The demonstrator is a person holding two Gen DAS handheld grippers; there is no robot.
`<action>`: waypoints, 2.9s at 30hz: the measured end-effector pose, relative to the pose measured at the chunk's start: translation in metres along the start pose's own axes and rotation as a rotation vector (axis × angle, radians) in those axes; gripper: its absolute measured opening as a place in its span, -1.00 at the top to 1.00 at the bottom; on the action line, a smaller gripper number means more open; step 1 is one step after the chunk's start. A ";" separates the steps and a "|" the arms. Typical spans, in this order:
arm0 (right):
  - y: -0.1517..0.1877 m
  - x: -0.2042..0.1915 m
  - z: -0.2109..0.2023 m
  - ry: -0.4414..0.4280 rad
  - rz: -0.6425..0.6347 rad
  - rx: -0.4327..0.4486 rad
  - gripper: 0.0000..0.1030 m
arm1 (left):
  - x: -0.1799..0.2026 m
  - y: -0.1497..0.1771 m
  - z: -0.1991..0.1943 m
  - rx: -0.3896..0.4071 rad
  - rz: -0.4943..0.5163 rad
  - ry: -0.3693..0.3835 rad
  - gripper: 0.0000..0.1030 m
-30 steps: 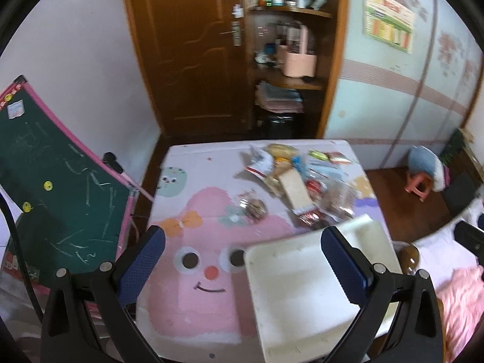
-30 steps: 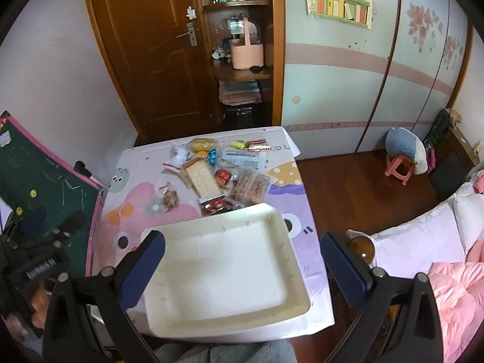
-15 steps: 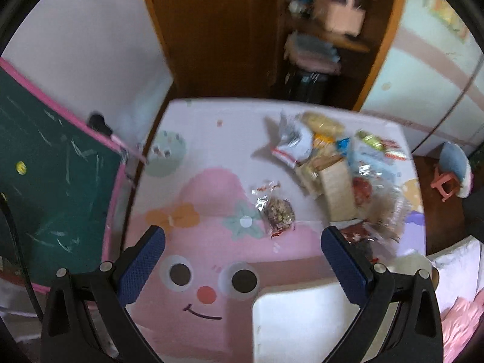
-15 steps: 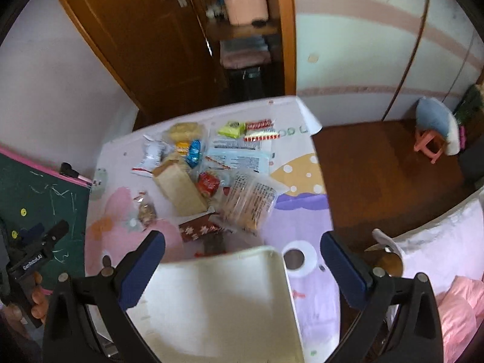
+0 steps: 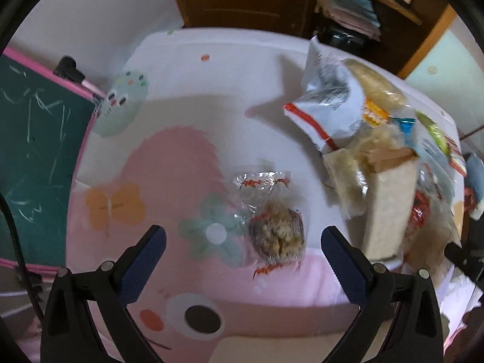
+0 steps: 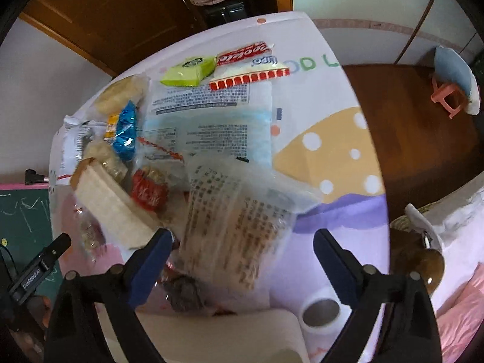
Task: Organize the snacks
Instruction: 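Grasp the clear bag of nut cookies with the left gripper while the right grasps the printed clear bag, then carry both bags to the white tray and open both grippers to release them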
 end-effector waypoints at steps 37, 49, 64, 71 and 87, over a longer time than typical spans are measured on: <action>0.028 -0.023 -0.080 -0.027 -0.032 0.227 -0.20 | 0.041 0.022 -0.155 0.308 0.155 0.110 0.18; 0.033 -0.063 -0.179 -0.127 -0.089 0.367 -0.20 | 0.033 0.041 -0.260 0.434 0.185 0.167 0.18; 0.120 -0.083 -0.250 -0.075 -0.223 0.395 -0.21 | 0.018 0.112 -0.313 0.453 0.314 0.239 0.17; 0.167 -0.081 -0.243 0.067 -0.289 0.380 -0.22 | 0.008 0.157 -0.273 0.345 0.395 0.230 0.17; 0.214 -0.071 -0.212 0.183 -0.283 0.343 -0.24 | -0.001 0.210 -0.206 0.241 0.473 0.216 0.17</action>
Point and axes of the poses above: each gripper's, at about its wrist camera, not at the fingertips, and z roughly the way its jaws point, x to its right, y to its underside, the point moved 10 cm from there along z, roughly the way its jaws point, and after that the axes turned 8 degrees about x, right-handed, at the moved point
